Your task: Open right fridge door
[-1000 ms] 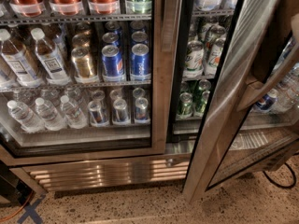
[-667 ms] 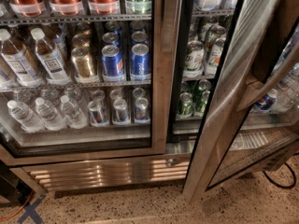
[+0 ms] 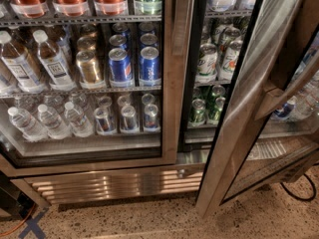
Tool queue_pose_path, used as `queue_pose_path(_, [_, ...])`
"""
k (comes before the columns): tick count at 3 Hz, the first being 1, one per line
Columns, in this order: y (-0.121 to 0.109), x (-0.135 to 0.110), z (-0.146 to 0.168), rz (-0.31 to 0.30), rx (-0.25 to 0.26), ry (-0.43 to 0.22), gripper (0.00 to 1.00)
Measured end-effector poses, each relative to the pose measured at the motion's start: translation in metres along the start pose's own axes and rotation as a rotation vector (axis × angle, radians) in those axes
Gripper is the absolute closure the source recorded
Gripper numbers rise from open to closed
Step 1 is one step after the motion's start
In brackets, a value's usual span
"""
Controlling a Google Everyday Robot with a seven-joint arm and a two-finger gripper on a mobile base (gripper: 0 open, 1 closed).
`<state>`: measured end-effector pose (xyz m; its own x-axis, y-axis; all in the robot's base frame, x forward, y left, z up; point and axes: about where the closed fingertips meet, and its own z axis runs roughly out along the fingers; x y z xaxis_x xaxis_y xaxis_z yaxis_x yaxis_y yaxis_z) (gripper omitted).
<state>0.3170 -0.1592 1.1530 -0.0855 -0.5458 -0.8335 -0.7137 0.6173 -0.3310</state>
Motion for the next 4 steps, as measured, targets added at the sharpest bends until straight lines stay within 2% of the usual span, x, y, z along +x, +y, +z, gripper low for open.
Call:
queue_pose_path(1, [-0.003,0.002,-0.002,0.000,0.000,0.000,1.00])
queue_pose_path(2, [0.003,0.007,-0.011,0.028,0.004,0.015,1.00])
queue_pose_path(4, [0.009,0.002,-0.015,0.027,0.017,0.024,1.00])
